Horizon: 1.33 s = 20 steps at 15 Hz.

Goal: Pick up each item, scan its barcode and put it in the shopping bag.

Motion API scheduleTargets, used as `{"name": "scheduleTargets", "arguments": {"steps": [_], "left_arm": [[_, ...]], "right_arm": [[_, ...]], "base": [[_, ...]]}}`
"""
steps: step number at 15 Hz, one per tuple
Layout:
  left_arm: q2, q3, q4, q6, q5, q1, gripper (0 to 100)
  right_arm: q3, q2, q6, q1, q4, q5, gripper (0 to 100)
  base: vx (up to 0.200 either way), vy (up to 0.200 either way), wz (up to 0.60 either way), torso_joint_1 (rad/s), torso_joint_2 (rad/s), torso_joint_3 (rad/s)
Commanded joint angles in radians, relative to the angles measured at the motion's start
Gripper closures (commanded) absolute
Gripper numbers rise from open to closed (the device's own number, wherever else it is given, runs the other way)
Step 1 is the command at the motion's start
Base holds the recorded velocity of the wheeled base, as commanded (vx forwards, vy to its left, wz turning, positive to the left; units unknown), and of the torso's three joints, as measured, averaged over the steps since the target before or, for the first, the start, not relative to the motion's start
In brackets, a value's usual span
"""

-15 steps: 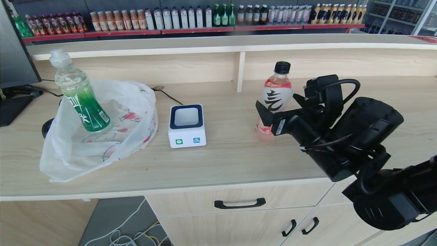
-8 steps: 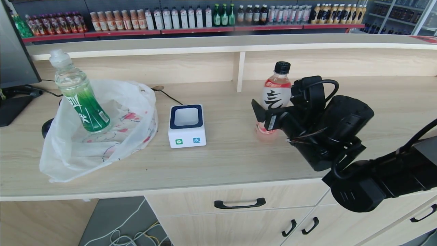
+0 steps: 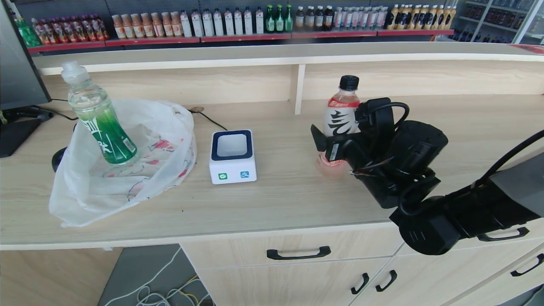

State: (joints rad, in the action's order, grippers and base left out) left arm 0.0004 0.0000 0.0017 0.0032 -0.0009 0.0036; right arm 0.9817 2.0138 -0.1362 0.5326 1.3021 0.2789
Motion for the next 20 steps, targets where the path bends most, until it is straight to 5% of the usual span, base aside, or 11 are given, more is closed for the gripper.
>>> {"name": "scheduleTargets", "arguments": {"steps": [1,2,3,20], "left_arm": [[0.000,0.000,0.000,0.000,-0.001,-0.001,0],[0.000,0.000,0.000,0.000,0.001,-0.001,0],[0.000,0.000,0.000,0.000,0.001,-0.001,0],[0.000,0.000,0.000,0.000,0.001,-0.001,0]], "right_arm": [[0.020,0.019,0.000,0.001,0.000,0.000,0],[0.026,0.020,0.000,0.001,0.000,0.002,0],[0.031,0.022,0.000,0.001,0.000,0.000,100],[0.040,-0.012,-0.006,0.018,0.003,0.003,100]], "base": [[0.000,0.000,0.00,0.000,0.00,0.000],[0.000,0.000,0.00,0.000,0.00,0.000],[0.000,0.000,0.00,0.000,0.00,0.000],[0.000,0.000,0.00,0.000,0.00,0.000]]}}
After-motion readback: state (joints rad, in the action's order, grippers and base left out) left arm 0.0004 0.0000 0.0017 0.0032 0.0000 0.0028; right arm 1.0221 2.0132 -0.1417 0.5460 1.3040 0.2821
